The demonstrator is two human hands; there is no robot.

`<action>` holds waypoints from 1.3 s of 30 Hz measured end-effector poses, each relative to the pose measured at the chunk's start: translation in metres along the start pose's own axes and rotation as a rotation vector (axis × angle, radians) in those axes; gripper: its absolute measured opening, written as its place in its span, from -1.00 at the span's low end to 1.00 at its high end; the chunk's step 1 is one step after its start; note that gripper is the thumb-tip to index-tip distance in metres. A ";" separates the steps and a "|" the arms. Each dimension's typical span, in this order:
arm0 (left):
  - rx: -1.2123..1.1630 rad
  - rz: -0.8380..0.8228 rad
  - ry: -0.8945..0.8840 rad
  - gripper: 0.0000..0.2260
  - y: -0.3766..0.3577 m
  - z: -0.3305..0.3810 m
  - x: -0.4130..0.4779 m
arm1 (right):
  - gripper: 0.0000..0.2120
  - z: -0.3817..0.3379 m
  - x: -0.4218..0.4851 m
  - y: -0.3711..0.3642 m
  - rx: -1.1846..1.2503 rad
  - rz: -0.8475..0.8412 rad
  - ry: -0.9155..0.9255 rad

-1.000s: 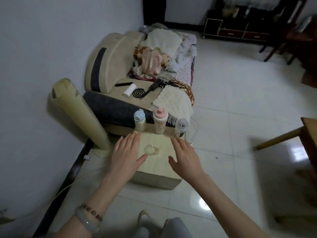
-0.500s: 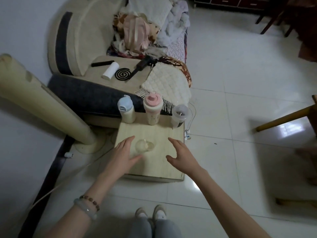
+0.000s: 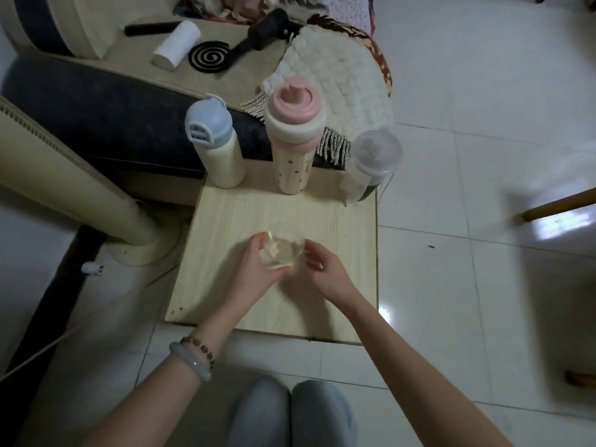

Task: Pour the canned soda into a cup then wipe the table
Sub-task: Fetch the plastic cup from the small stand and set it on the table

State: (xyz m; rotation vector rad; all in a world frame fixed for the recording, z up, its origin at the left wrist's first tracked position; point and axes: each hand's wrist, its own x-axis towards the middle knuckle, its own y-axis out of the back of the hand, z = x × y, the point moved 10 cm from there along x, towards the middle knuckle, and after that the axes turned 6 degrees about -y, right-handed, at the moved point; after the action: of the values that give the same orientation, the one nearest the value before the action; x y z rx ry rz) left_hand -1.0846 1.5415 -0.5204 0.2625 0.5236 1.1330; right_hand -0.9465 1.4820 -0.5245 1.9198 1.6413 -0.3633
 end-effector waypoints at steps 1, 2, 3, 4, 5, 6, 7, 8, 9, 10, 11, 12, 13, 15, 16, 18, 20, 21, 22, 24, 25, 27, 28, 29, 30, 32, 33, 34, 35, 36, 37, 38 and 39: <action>0.011 0.003 -0.006 -0.36 -0.001 0.003 0.001 | -0.51 0.001 0.000 -0.001 0.002 -0.013 -0.001; 0.016 0.008 -0.012 -0.39 0.000 0.006 0.000 | -0.52 0.001 -0.002 -0.002 0.006 -0.025 -0.010; 0.015 0.013 -0.013 -0.40 0.001 0.009 -0.001 | -0.53 0.000 -0.005 -0.002 0.013 -0.035 -0.024; 0.015 0.018 -0.012 -0.41 0.004 0.012 -0.004 | -0.53 -0.003 -0.011 -0.001 0.023 -0.043 -0.037; 0.021 0.020 -0.012 -0.41 0.008 0.017 -0.008 | -0.53 -0.007 -0.018 0.000 0.031 -0.049 -0.045; 0.034 0.021 -0.014 -0.43 0.013 0.024 -0.012 | -0.52 -0.013 -0.027 0.002 0.033 -0.054 -0.048; 0.047 0.018 -0.014 -0.44 0.018 0.031 -0.017 | -0.50 -0.021 -0.037 0.004 0.030 -0.063 -0.052; 0.053 0.012 -0.011 -0.44 0.024 0.040 -0.022 | -0.47 -0.029 -0.047 0.007 0.028 -0.072 -0.056; 0.049 0.005 -0.005 -0.44 0.029 0.050 -0.029 | -0.44 -0.038 -0.059 0.011 0.027 -0.078 -0.059; 0.045 0.002 -0.003 -0.43 0.034 0.062 -0.035 | -0.41 -0.049 -0.071 0.015 0.027 -0.082 -0.059; 0.046 0.001 -0.003 -0.43 0.040 0.076 -0.042 | -0.40 -0.059 -0.084 0.019 0.032 -0.084 -0.059; 0.050 0.002 -0.010 -0.42 0.045 0.091 -0.050 | -0.40 -0.070 -0.097 0.024 0.040 -0.086 -0.057; 0.054 0.001 -0.017 -0.42 0.051 0.107 -0.058 | -0.40 -0.082 -0.110 0.029 0.049 -0.086 -0.055; 0.050 -0.009 -0.039 -0.41 0.062 0.140 -0.074 | -0.41 -0.105 -0.138 0.041 0.068 -0.078 -0.052; 0.045 -0.016 -0.054 -0.41 0.067 0.157 -0.082 | -0.42 -0.116 -0.152 0.048 0.082 -0.073 -0.049; 0.044 -0.029 -0.087 -0.41 0.079 0.190 -0.098 | -0.43 -0.140 -0.180 0.062 0.115 -0.061 -0.035; 0.037 -0.052 -0.124 -0.41 0.089 0.223 -0.113 | -0.45 -0.163 -0.207 0.076 0.138 -0.046 -0.013; 0.033 -0.072 -0.149 -0.40 0.093 0.239 -0.119 | -0.46 -0.173 -0.219 0.083 0.150 -0.038 -0.001; 0.029 -0.090 -0.179 -0.40 0.096 0.256 -0.126 | -0.47 -0.182 -0.232 0.090 0.164 -0.027 0.009; 0.025 -0.113 -0.243 -0.39 0.102 0.286 -0.137 | -0.48 -0.198 -0.256 0.102 0.202 0.007 0.028; 0.023 -0.124 -0.266 -0.39 0.104 0.298 -0.142 | -0.49 -0.204 -0.268 0.108 0.228 0.025 0.038; 0.021 -0.157 -0.305 -0.39 0.107 0.321 -0.151 | -0.50 -0.214 -0.290 0.118 0.284 0.062 0.063; 0.023 -0.179 -0.329 -0.39 0.107 0.332 -0.156 | -0.50 -0.217 -0.300 0.123 0.306 0.080 0.074; 0.027 -0.201 -0.355 -0.39 0.107 0.343 -0.160 | -0.51 -0.219 -0.310 0.127 0.328 0.099 0.080; 0.033 -0.223 -0.383 -0.40 0.107 0.353 -0.165 | -0.51 -0.220 -0.319 0.131 0.355 0.116 0.082; 0.035 -0.268 -0.439 -0.43 0.105 0.373 -0.174 | -0.50 -0.218 -0.334 0.140 0.413 0.165 0.074; 0.037 -0.292 -0.459 -0.43 0.103 0.382 -0.179 | -0.50 -0.215 -0.342 0.144 0.436 0.191 0.066; 0.041 -0.318 -0.476 -0.42 0.100 0.389 -0.185 | -0.50 -0.213 -0.350 0.148 0.453 0.216 0.062; 0.043 -0.346 -0.494 -0.42 0.096 0.395 -0.190 | -0.51 -0.210 -0.359 0.151 0.466 0.239 0.061; 0.044 -0.375 -0.516 -0.42 0.090 0.401 -0.196 | -0.52 -0.208 -0.368 0.155 0.482 0.259 0.064; 0.047 -0.405 -0.539 -0.43 0.084 0.406 -0.203 | -0.53 -0.205 -0.378 0.158 0.502 0.278 0.067; 0.053 -0.438 -0.562 -0.45 0.076 0.411 -0.210 | -0.54 -0.202 -0.387 0.161 0.528 0.294 0.074; 0.061 -0.472 -0.584 -0.46 0.067 0.416 -0.217 | -0.55 -0.197 -0.397 0.163 0.553 0.309 0.082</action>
State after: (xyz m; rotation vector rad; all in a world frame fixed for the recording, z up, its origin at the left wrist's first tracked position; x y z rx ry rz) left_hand -0.9901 1.3969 -0.0786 0.4751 0.0862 0.5410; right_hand -0.9024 1.2649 -0.1075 2.5825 1.3475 -0.6702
